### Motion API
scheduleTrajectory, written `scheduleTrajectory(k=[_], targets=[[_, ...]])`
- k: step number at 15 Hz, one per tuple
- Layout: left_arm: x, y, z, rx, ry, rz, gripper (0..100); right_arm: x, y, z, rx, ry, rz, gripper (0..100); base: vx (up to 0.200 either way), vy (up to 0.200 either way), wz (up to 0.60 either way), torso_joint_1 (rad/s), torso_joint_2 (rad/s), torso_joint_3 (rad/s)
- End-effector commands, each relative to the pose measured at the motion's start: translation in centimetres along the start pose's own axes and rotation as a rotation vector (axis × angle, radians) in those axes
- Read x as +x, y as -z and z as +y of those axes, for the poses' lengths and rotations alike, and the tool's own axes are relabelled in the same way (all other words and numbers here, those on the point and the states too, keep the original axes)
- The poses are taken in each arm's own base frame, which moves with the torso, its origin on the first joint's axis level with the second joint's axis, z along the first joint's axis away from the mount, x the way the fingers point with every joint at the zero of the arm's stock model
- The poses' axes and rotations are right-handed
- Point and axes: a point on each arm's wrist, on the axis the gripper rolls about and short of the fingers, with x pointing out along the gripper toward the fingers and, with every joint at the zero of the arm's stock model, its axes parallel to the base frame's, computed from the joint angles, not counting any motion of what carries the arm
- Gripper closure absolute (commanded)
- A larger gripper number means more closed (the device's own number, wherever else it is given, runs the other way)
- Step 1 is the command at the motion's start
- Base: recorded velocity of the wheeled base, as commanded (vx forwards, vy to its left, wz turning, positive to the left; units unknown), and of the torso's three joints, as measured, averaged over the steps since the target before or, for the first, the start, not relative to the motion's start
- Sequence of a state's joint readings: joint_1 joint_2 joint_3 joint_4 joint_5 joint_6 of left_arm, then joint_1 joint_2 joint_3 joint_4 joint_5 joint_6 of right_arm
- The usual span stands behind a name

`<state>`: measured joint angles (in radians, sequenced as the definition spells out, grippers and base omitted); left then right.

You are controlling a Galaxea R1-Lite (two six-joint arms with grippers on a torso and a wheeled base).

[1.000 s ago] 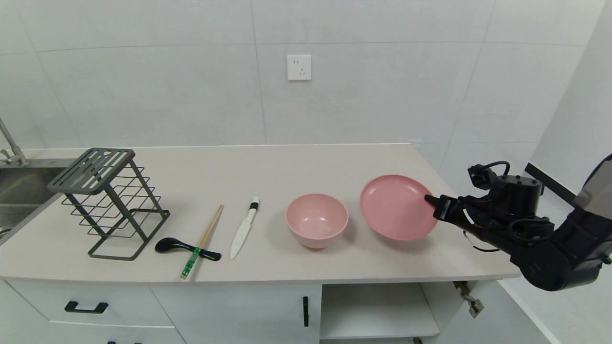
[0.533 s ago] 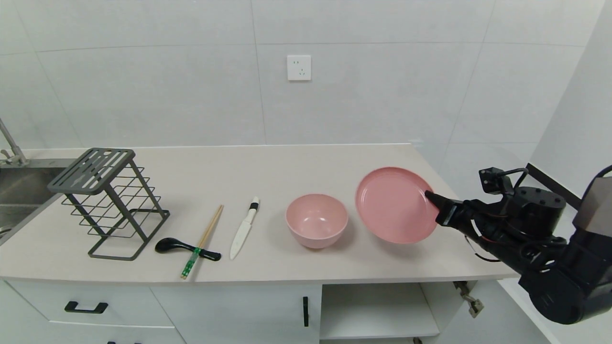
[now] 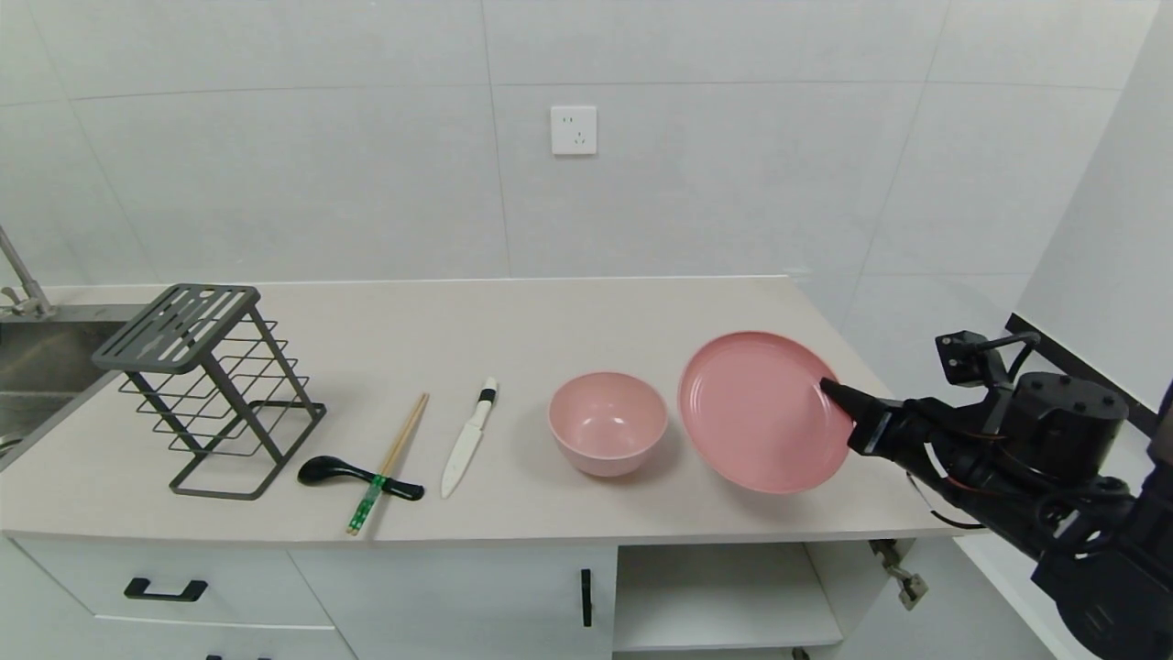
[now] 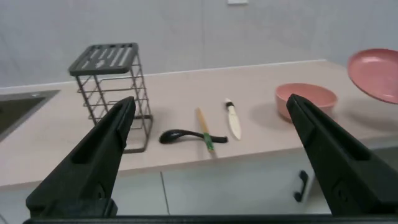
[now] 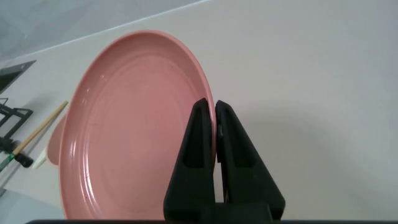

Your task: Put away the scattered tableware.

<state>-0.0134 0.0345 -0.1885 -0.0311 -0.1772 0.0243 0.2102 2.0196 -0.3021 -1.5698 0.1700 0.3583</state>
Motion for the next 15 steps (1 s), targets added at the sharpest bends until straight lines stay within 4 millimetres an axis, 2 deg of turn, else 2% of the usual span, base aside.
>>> scheduleTrajectory(k=[1, 4, 6, 10, 12, 13, 15], targets=[[1.1, -2.9, 0.3, -0.031, 0.145, 0.081, 0, -0.8, -1.4, 0.2, -0.006, -0.005, -0.051, 100, 0.000, 0.000, 0.00, 0.000, 0.00, 0.000], [5.0, -5.8, 0.7, -0.179, 0.276, 0.203, 0, -1.3, -2.3, 0.4, -0.010, -0.010, -0.086, 100, 0.000, 0.000, 0.00, 0.000, 0.00, 0.000], [7.4, -6.1, 0.7, -0.254, 0.312, 0.284, 0, -1.5, -2.5, 0.4, -0.011, -0.010, -0.096, 100, 0.000, 0.000, 0.00, 0.000, 0.00, 0.000], [9.7, -4.7, 0.4, -0.358, 0.368, 0.450, 0, -1.6, -2.6, 0.6, -0.013, -0.015, -0.100, 100, 0.000, 0.000, 0.00, 0.000, 0.00, 0.000], [12.1, -3.7, 0.4, -0.399, 0.357, 0.564, 0, -1.9, -3.0, 0.6, -0.015, -0.016, -0.115, 100, 0.000, 0.000, 0.00, 0.000, 0.00, 0.000], [12.7, -3.4, 0.3, -0.403, 0.354, 0.585, 0, -2.1, -3.2, 0.7, -0.016, -0.018, -0.122, 100, 0.000, 0.000, 0.00, 0.000, 0.00, 0.000], [15.2, -2.7, 0.3, -0.472, 0.328, 0.630, 0, -2.6, -3.6, 1.0, -0.019, -0.025, -0.137, 100, 0.000, 0.000, 0.00, 0.000, 0.00, 0.000]])
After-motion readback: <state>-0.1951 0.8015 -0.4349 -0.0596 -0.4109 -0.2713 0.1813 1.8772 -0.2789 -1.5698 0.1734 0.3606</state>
